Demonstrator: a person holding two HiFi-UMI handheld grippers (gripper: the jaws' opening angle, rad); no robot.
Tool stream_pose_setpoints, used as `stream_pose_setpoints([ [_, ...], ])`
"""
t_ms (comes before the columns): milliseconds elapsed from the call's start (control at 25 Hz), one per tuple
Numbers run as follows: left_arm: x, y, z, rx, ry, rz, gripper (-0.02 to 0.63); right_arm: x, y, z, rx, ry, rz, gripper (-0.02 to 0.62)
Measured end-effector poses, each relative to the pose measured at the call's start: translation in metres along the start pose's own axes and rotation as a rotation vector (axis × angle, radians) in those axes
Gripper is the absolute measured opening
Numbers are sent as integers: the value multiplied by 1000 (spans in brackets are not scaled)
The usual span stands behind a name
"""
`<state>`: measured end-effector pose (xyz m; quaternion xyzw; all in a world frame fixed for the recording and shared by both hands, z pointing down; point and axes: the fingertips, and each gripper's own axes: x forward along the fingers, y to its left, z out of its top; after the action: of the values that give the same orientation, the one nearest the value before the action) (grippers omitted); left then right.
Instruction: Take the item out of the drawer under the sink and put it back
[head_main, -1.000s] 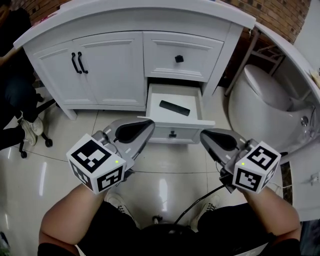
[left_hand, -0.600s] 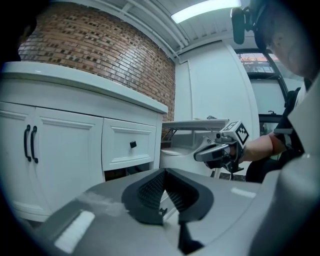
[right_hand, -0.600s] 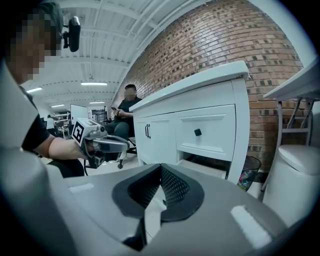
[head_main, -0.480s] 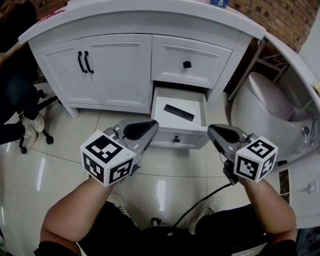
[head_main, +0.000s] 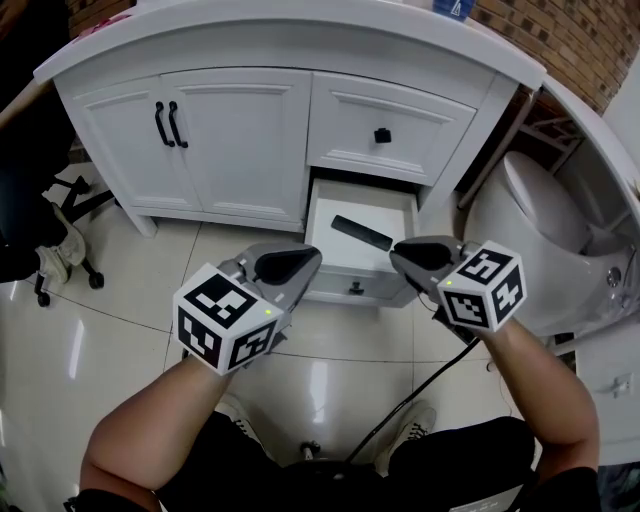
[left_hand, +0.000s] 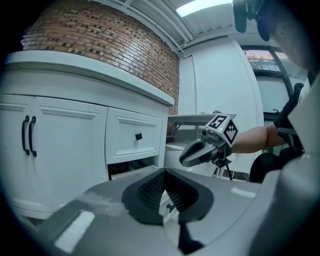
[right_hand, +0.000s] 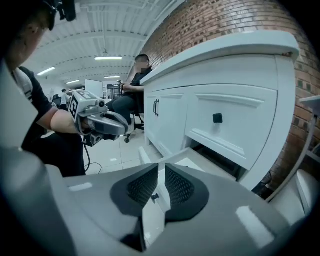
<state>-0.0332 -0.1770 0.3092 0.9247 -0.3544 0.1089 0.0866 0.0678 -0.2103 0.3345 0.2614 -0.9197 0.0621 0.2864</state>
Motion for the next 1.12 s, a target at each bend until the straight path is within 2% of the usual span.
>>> stream_pose_setpoints([
  [280, 7, 5, 0, -8, -5, -6, 6, 58, -42, -11, -144, 158, 27, 117],
  [440, 13, 6, 1, -4, -6, -17, 6, 93, -72, -26, -138, 243, 23, 138],
  [600, 19, 12, 0, -11, -10, -14, 6, 117, -89, -34, -112, 313, 61, 164],
  [720, 21, 20, 0, -25, -16, -3, 6, 133, -97, -34, -135, 338, 70, 166],
  [880, 24, 24, 1, -34, -21, -3, 6, 157, -104, -57, -164, 412, 89, 172],
  [1120, 28, 26, -6, -37, -1, -11, 6, 183, -113, -75, -131, 423, 108, 198],
])
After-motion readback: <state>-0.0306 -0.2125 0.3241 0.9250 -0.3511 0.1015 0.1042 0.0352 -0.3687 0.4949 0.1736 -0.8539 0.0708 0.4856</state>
